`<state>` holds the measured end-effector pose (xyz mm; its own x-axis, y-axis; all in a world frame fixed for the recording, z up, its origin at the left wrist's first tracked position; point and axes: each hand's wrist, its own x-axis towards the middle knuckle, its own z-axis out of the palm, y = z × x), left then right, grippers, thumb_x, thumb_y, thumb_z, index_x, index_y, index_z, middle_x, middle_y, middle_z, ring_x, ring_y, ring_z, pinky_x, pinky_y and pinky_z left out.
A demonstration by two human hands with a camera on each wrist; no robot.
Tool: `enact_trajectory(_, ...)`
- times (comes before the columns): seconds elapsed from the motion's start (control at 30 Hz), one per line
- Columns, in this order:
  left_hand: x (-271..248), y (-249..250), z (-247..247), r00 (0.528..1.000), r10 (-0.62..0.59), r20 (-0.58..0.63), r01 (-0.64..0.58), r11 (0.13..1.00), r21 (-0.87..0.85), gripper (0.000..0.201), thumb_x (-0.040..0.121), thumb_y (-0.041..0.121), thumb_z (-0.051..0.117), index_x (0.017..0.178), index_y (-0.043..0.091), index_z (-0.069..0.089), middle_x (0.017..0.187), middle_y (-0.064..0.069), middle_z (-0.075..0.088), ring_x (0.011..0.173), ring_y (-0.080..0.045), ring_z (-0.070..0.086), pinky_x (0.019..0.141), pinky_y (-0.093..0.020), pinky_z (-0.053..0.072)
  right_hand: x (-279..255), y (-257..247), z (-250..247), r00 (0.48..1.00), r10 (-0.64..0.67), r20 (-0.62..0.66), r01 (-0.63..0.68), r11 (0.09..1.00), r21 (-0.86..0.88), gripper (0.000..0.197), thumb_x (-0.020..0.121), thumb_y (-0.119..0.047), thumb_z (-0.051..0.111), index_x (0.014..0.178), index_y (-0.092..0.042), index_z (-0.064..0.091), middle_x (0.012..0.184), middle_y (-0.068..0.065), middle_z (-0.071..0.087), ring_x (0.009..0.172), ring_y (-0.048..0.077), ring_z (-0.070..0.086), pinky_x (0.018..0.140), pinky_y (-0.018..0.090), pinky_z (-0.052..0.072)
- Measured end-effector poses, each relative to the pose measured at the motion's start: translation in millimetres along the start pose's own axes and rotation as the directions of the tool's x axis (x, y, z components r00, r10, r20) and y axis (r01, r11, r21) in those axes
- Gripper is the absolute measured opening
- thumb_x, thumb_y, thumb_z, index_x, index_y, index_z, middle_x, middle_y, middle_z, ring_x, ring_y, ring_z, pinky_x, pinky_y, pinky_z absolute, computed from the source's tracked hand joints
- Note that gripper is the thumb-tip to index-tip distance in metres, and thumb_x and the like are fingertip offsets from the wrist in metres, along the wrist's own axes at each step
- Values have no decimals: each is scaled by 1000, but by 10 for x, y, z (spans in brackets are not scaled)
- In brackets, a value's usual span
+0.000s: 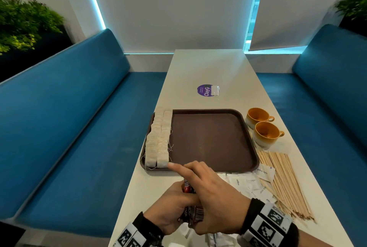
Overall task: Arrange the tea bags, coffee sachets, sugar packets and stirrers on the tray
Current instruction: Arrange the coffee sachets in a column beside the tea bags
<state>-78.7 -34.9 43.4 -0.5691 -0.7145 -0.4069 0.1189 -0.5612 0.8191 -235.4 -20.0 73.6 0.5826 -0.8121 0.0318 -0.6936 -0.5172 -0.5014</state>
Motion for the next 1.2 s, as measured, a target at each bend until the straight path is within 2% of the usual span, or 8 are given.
enact_trajectory(0.17,-29,10,3,999,-29,39,27,998,51,18,79,0,69,93,11,75,99,-24,63,98,-42,63,76,-47,52,-15,38,-13,999,-16,31,14,998,53,138,62,-42,94,155,-56,-8,141,-14,28,127,7,32,112,27,39)
enact_trajectory(0.3,-21,28,-35,998,23,-57,-24,1000,-15,24,84,5,78,107,8,71,106,-25,66,94,-44,62,72,-55,57,-62,106,-110,997,50,-60,-37,977,210,138,53,-58,96,152,-61,0,153,-26,15,145,0,17,122,27,21)
enact_trajectory(0.4,-47,80,-55,993,58,-104,-59,998,-11,29,81,12,79,108,9,72,99,-20,68,82,-39,68,57,-45,61,-85,165,-130,967,170,-188,-93,928,361,104,72,-54,88,150,-57,20,145,-26,35,137,-3,38,115,23,38)
enact_trajectory(0.47,-67,103,-71,989,88,-122,-84,996,35,27,77,15,82,103,14,75,100,-21,73,84,-43,72,53,-39,59,-94,228,-120,931,260,-255,-136,899,417,66,84,-45,81,140,-50,44,125,-23,57,117,0,58,98,27,53)
enact_trajectory(0.63,-61,85,-101,988,120,-98,-110,989,102,28,74,18,88,99,24,77,100,-20,75,85,-43,72,46,-28,53,-144,267,-97,900,397,-183,-231,787,573,14,93,-32,75,106,-35,73,96,-9,76,84,16,69,76,37,59)
enact_trajectory(0.87,-13,-53,-149,956,256,-142,-244,965,98,37,69,35,87,102,21,77,89,-23,70,67,-34,60,48,-30,50,-208,333,-110,841,517,-159,-175,538,825,4,93,-5,72,95,-4,69,75,7,74,57,23,63,51,31,51)
enact_trajectory(1.07,-20,-95,-241,928,276,-251,-267,961,71,22,74,30,90,84,20,72,76,-18,58,75,-31,55,54,-35,52,-283,458,-273,802,512,-307,89,406,909,17,86,24,58,81,10,66,95,27,73,93,38,70,77,41,61)
enact_trajectory(1.2,-44,-50,-209,914,299,-272,-285,954,91,23,79,28,76,89,9,67,92,-20,72,76,-32,63,54,-37,54,-311,491,-256,861,434,-266,153,279,948,14,68,6,49,75,8,62,95,30,67,88,35,61,76,40,56)
